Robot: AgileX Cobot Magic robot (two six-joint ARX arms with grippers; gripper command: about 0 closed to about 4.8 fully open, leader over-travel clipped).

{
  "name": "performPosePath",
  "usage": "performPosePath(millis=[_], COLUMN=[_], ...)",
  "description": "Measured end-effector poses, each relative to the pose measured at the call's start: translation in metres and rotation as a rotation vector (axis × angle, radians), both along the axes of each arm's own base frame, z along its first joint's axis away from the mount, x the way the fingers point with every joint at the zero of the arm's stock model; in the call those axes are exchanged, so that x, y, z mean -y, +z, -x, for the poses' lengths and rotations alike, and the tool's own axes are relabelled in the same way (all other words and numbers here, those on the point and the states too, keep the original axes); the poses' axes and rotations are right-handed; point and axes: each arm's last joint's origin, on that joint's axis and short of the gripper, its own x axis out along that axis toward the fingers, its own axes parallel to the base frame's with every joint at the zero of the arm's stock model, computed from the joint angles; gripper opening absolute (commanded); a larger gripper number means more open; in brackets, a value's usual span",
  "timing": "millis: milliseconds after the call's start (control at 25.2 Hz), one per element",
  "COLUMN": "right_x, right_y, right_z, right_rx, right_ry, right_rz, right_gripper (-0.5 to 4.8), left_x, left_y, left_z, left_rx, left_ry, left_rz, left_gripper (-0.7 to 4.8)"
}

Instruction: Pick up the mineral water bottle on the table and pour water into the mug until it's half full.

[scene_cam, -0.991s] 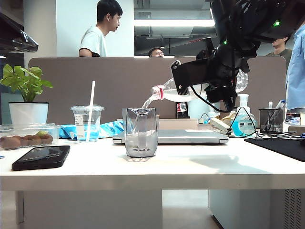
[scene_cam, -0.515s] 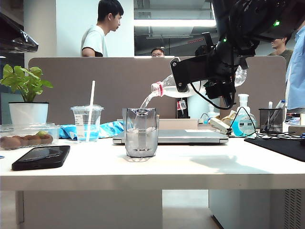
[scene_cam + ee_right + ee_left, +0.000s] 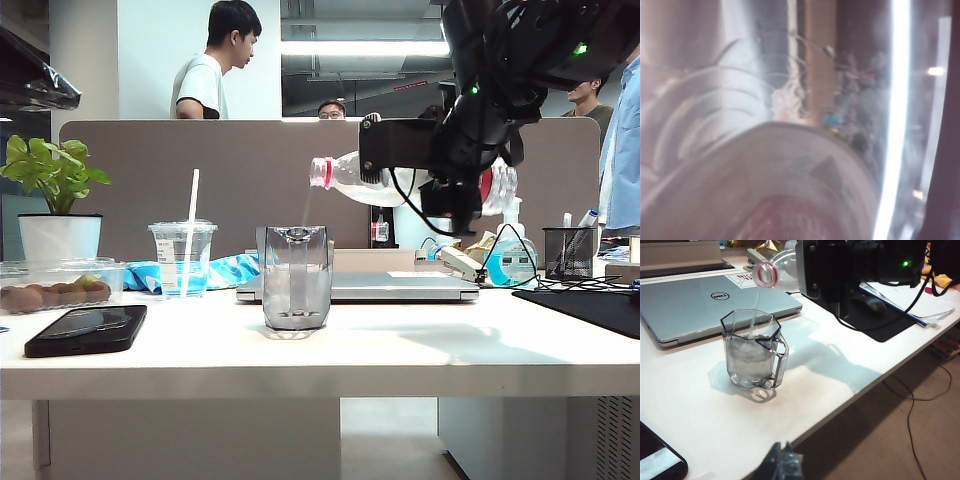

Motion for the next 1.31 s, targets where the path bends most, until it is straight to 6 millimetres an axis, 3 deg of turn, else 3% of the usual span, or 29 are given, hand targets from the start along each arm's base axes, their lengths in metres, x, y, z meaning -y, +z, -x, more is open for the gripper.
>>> performPosePath(millis=[79,159,396,634,912,1308], right_x=[-0.001,-0.002,-0.001,0.015,0.015,0.014], right_y=[-0.001,0.000,-0.001,-0.040,-0.069,-0.089], right_z=[0.000,0.001,-0.003,0.007,0.006,0.004], right_rx=[-0.021,-0.063,-0.137,-0.165,-0.200,-0.232], right_ry=[-0.008,-0.029,-0.080,-0.040,-0.021,-0.038], right_rz=[-0.103,-0.348,-0.797,-1.282,-1.485,-1.533], right_gripper=[2.65,2.65,2.65,2.64,2.64,2.65], left_x=[0.000,0.000,0.000,0.000,0.000,0.000], left_y=[0.000,0.000,0.000,0.000,0.000,0.000], left_z=[0.000,0.000,0.000,0.000,0.000,0.000], left_rx=[0.000,0.000,0.000,0.000,0.000,0.000], left_ry=[0.000,0.000,0.000,0.000,0.000,0.000], left_rz=[0.000,0.000,0.000,0.000,0.000,0.000], left_gripper=[-0.03,-0.03,-0.03,-0.03,-0.03,-0.03])
